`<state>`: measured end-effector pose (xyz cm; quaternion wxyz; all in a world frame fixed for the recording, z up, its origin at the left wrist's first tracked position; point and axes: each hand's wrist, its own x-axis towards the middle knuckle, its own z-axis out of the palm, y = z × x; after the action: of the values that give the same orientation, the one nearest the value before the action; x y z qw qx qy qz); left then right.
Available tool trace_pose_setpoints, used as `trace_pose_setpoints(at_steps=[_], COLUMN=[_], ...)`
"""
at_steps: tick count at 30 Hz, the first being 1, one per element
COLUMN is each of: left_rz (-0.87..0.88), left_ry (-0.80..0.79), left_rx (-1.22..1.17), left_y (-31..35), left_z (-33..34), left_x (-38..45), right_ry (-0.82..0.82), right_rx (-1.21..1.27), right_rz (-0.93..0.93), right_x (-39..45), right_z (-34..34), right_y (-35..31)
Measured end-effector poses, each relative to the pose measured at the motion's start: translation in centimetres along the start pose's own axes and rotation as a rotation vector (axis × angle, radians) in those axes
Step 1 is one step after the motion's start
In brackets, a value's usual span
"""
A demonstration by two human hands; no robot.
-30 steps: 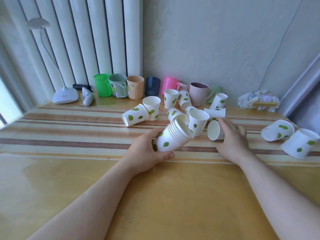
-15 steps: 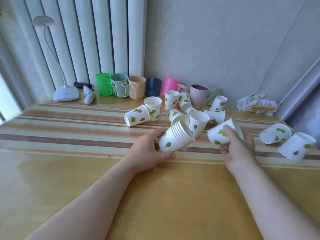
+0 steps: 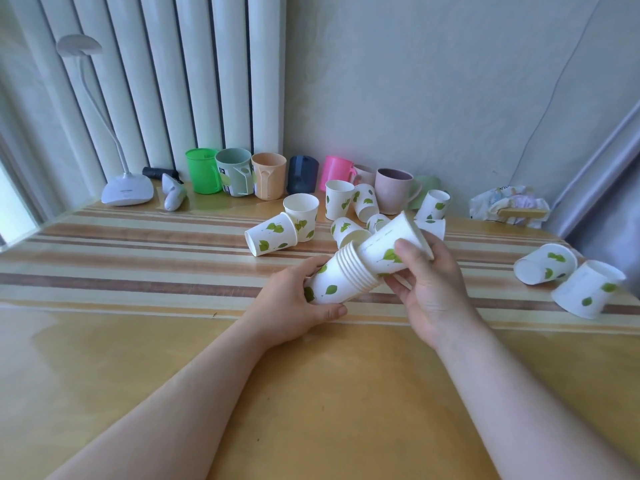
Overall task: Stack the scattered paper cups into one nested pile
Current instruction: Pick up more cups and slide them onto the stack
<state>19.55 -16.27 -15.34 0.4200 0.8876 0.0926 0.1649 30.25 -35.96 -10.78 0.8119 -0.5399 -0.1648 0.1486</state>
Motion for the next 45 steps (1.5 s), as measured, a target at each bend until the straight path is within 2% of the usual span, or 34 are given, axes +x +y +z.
trace_pose_setpoints(at_steps=[2, 5, 15, 19, 22, 24, 27, 29, 32, 34, 37, 40, 42, 45], left_rz=[-0.008, -0.015, 0.007, 0.016, 0.023, -0.014, -0.165, -0.32, -0.599, -0.68, -0.651, -0.577, -0.55, -0.57], left_ry=[0.006, 0.02, 0.057, 0.04, 0.014, 0.139, 0.463, 0.528, 0.398, 0.276, 0.147, 0.086, 0.142, 0.299], left_rx=[0.0, -0.007, -0.006, -0.012, -0.021, -0.095, -0.116, -0.015, 0.112, 0.264, 0.477, 0.621, 0.559, 0.034], left_y=[0.0, -0.1, -0.4, -1.1, -0.8, -0.6, -0.3, -0.8, -1.4, -0.8, 0.6, 0.2, -0.8, -0.6], left_z=[0.0, -0.1, 0.1, 0.2, -0.4, -1.1, -2.1, -3.0, -5.3, -6.5, -5.9, -4.7, -4.4, -3.7], left_x=[0.0, 0.1, 0.4, 0.7, 0.4, 0.1, 0.0, 0.5, 2.9, 5.0, 7.8, 9.0, 8.7, 7.4], right_ry=[0.015, -0.001, -0.142, -0.163, -0.118, -0.082, -0.106, -0.142, -0.182, -0.208, -0.252, -0.254, -0.225, -0.187], right_rx=[-0.068, -0.016, 0.008, -0.162, -0.281, -0.353, -0.461, -0.528, -0.603, -0.66, -0.725, -0.747, -0.751, -0.777], right_rz=[-0.024, -0.009, 0.039, 0.058, -0.016, -0.079, -0.092, -0.052, -0.033, -0.046, -0.072, -0.08, -0.073, -0.04], right_x=[0.2, 0.3, 0.0, -0.7, -0.7, -0.4, -0.4, -0.4, -0.4, -0.5, -0.6, -0.6, -0.5, -0.3], right_z=[0.4, 1.0, 1.2, 1.6, 1.4, 1.0, 0.4, 0.4, 0.6, 0.8, 0.6, 0.5, 0.4, 0.4], right_y=[0.7, 2.2, 4.7, 5.7, 5.6, 5.2, 5.1, 5.3, 5.2, 5.0, 4.8, 4.9, 5.1, 5.3])
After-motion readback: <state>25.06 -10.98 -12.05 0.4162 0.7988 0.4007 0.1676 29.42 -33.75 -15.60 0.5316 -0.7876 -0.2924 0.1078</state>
